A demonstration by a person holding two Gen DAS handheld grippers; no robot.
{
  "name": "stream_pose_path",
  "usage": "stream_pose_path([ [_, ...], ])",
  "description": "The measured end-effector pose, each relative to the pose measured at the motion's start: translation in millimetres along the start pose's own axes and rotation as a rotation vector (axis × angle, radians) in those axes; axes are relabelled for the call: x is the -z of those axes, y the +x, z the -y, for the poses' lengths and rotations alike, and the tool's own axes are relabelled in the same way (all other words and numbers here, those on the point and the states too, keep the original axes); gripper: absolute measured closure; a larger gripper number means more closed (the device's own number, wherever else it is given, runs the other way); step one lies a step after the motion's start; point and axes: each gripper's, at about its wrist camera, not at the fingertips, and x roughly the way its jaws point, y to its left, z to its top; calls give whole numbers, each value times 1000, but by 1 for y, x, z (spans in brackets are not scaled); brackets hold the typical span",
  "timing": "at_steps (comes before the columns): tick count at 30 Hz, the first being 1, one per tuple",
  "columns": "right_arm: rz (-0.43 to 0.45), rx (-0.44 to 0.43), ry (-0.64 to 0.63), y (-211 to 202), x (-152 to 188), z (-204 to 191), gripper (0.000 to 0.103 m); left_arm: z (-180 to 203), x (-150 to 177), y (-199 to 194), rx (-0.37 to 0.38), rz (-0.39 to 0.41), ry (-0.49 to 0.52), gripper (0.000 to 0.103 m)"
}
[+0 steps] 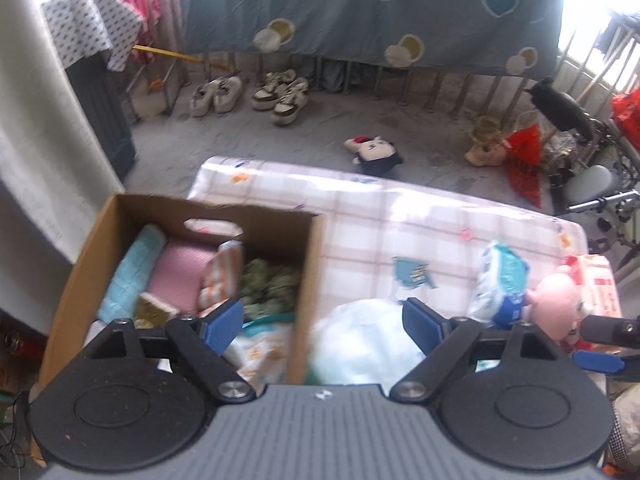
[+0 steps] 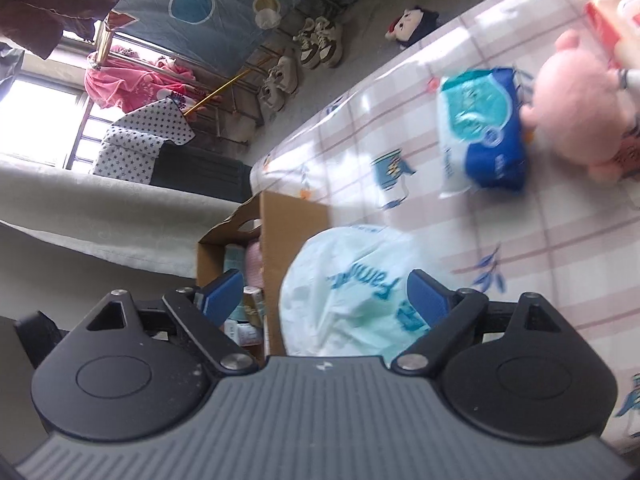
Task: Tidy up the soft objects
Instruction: 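Grasp the blue wipes pack with the left tool while the right tool grasps the plush toy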
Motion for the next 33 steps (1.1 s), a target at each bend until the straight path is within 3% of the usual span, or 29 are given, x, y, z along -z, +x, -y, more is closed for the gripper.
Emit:
stream_pose_path([
  [4, 21, 87, -101, -30, -29, 33, 1, 51, -6, 15, 27, -23, 38, 11],
  [10, 0, 243, -343, -42, -73, 79, 1, 112, -4, 46, 42, -87, 64, 11],
  [20, -171, 354, -771, 25, -104, 103, 1, 187, -12, 120, 86, -225, 144, 11],
  [28, -189, 374, -868, 66, -108, 114, 3, 209, -25, 157, 44, -273, 143, 11],
  [31, -189, 394, -900, 68, -106, 114, 15, 216, -29, 167, 38, -281, 146, 11],
  [33, -207, 396, -899, 67, -104, 115, 16, 221, -31, 176, 32, -293, 155, 11],
])
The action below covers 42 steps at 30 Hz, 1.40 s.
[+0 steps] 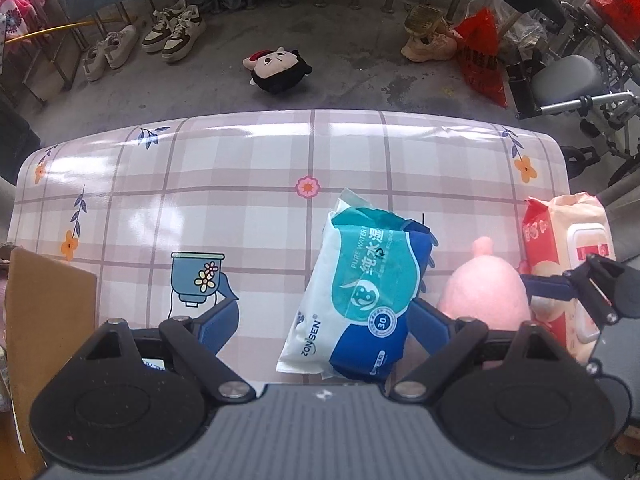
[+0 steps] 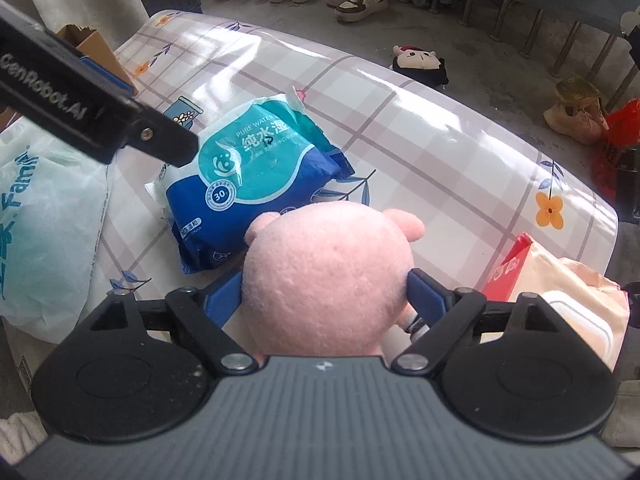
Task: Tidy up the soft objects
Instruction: 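Grasp the blue wipes pack with the left tool while the right tool grasps the plush toy, then carry the wipes pack with the left tool while the right tool carries the plush toy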
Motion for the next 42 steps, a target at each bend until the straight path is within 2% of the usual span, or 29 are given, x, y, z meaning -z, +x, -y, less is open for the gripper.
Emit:
stream_pose_path([
  [4, -50, -39, 18, -6, 12, -4, 17, 12, -7, 13, -6, -17, 20, 11],
  [6, -75, -64, 25, -9, 20, -9, 17, 19, -9, 21, -8, -28, 42, 7],
  [16, -148, -131, 168, -27, 72, -21, 16, 58, -12, 64, -88, -96, 217, 4],
  [19, -153, -149, 224, -28, 79, -15, 16, 63, -12, 71, -113, -90, 240, 10],
  [20, -153, -153, 239, -29, 80, -13, 16, 64, -13, 72, -127, -91, 245, 16],
  [24, -157, -163, 294, -31, 86, -7, 16, 63, -13, 72, -115, -94, 212, 27],
  [26, -160, -166, 313, -30, 88, -5, 16, 62, -12, 70, -111, -109, 202, 28],
  [30, -182, -172, 354, -34, 96, -3, 16, 61, 3, 65, -61, -192, 158, 29],
  [34, -212, -184, 389, -36, 108, -4, 16, 73, 28, 63, -53, -258, 175, 28],
  [42, -208, -203, 411, -29, 109, -2, 14, 80, 41, 66, -69, -264, 165, 26],
])
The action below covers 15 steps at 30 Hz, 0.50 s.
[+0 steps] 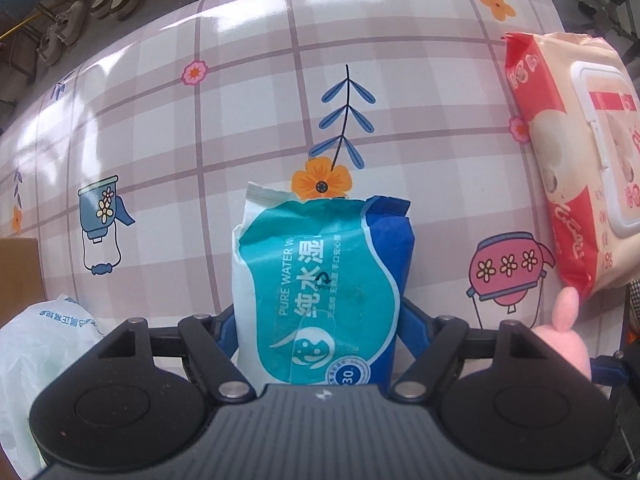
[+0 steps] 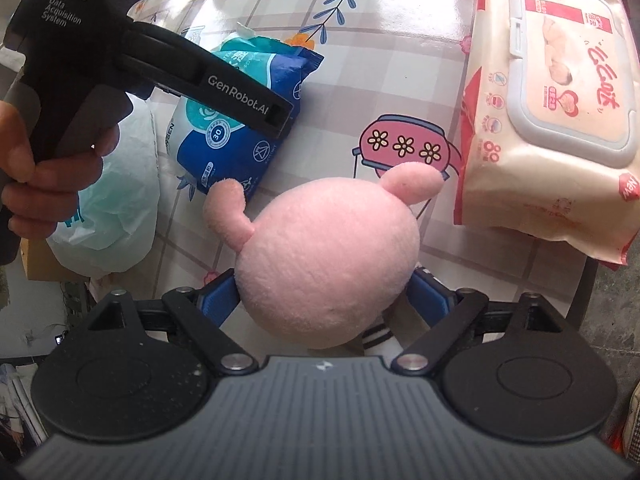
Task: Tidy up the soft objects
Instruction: 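Carry the wipes pack with the left tool while the right tool carries the plush toy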
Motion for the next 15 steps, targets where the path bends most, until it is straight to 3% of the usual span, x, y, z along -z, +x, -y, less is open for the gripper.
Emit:
stream_pose_path([
  [9, 37, 17, -7, -3, 3, -4, 19, -8, 7, -12, 14, 25, -13, 31],
  [15, 59, 8, 70, -13, 14, 7, 20, -9, 16, -25, 33, 47, -16, 31],
])
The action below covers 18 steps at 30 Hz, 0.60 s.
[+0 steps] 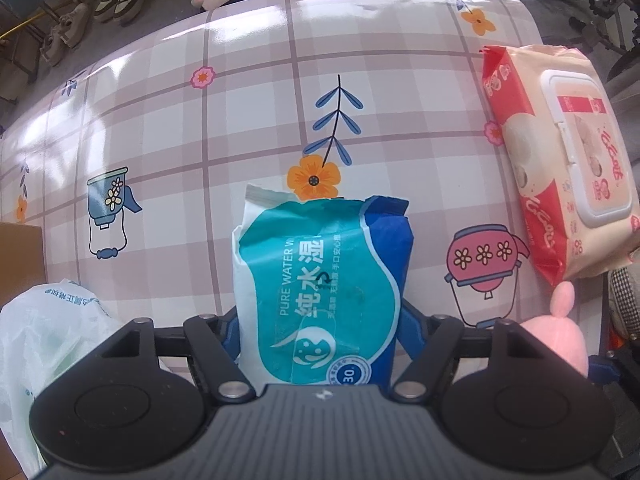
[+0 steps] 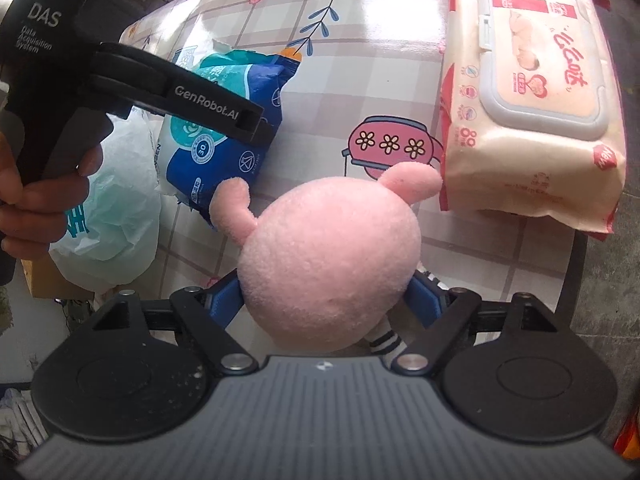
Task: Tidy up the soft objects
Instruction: 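Carry the wipes pack with the left tool while the right tool carries the plush toy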
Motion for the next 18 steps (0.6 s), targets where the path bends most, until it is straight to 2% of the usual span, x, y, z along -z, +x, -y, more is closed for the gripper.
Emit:
stream_pose_path([
  [10, 19, 17, 100, -23, 21, 7, 20, -1, 15, -24, 36, 21, -27, 31],
  [18, 27, 11, 172, -36, 42, 11, 20, 5, 41, -39, 73, 35, -61, 31],
])
